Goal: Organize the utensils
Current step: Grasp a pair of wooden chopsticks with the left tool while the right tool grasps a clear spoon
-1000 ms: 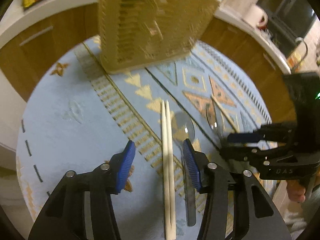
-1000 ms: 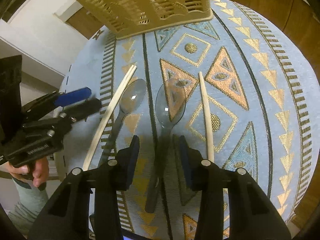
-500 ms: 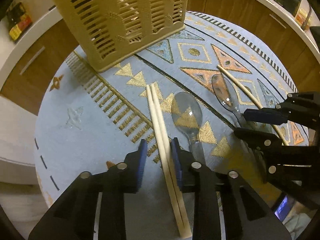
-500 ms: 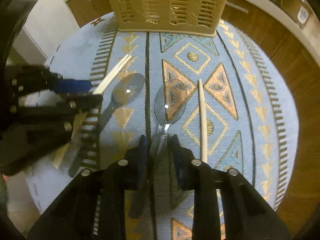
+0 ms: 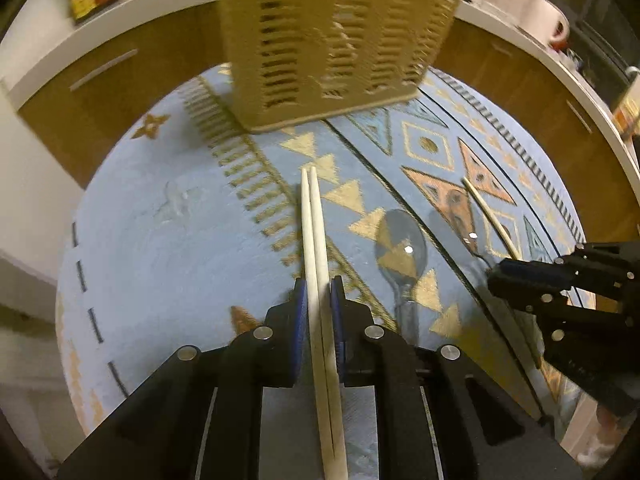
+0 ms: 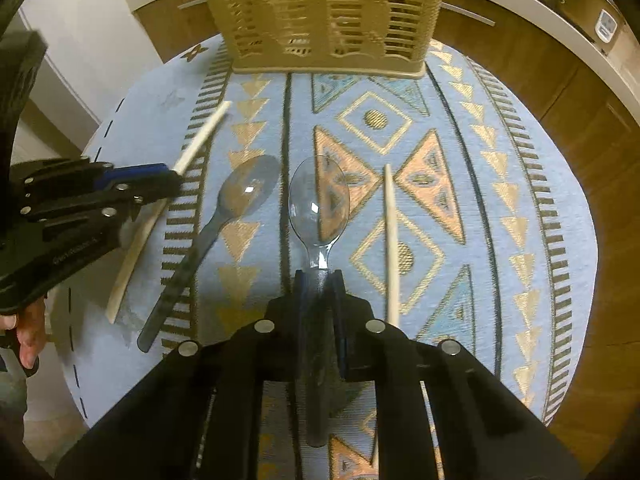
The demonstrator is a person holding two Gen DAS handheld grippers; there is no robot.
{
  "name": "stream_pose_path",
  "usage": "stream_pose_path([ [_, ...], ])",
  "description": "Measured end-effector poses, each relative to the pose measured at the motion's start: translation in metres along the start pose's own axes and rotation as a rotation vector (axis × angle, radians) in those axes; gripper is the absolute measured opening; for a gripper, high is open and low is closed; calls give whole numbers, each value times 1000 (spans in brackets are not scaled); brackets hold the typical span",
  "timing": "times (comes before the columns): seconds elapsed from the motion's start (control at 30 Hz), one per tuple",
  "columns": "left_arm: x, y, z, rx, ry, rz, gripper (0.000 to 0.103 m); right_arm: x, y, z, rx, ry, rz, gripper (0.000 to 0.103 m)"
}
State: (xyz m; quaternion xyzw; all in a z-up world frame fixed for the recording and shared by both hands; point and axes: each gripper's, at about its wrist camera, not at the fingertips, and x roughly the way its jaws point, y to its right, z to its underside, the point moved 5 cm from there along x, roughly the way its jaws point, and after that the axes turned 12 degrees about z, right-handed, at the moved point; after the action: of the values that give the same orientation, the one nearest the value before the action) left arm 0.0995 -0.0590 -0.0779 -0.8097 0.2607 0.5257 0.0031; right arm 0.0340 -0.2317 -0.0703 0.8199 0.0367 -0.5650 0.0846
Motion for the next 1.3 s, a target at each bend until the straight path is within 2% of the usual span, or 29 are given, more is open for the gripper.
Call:
stream_pose_path([
  [0.2,-11,-13,1,-16,29,-48,10,5,4,2,7,-36,-14,11],
  [0.43,-2,-19,5,1,-26,-42,11,10,8,-4,16,-107,-70,11],
  [0.63,2,-14,1,38,-113,22,15,12,13,-8,26,-184,-118,15],
  [0.73,3,-16,-3,38,-163,69,20,13,13,-12,25,-207,-126,15],
  [0.83,4,-18,-9,38,-203,93,21,14,13,-14,17,-220,-128,16],
  [0.9,6,-19,-11,52,-242,103,21,14,11,-16,1,-228,-128,19],
  [1.07,10,-14,-12,131,-325,68,21,15,6,-19,-16,-252,-119,21],
  [1.1,11,-13,-13,143,-336,57,19,15,5,-19,-24,-251,-111,21],
  [1.13,11,-12,-13,156,-342,39,13,15,1,-20,-34,-248,-101,21],
  [1.17,12,-11,-12,174,-344,13,12,15,-2,-20,-45,-242,-89,19],
  [1.2,12,-8,-10,194,-340,-6,12,15,-6,-20,-61,-232,-71,10],
  [1.3,9,-3,-6,213,-299,-38,11,14,-15,-19,-78,-207,-56,10],
])
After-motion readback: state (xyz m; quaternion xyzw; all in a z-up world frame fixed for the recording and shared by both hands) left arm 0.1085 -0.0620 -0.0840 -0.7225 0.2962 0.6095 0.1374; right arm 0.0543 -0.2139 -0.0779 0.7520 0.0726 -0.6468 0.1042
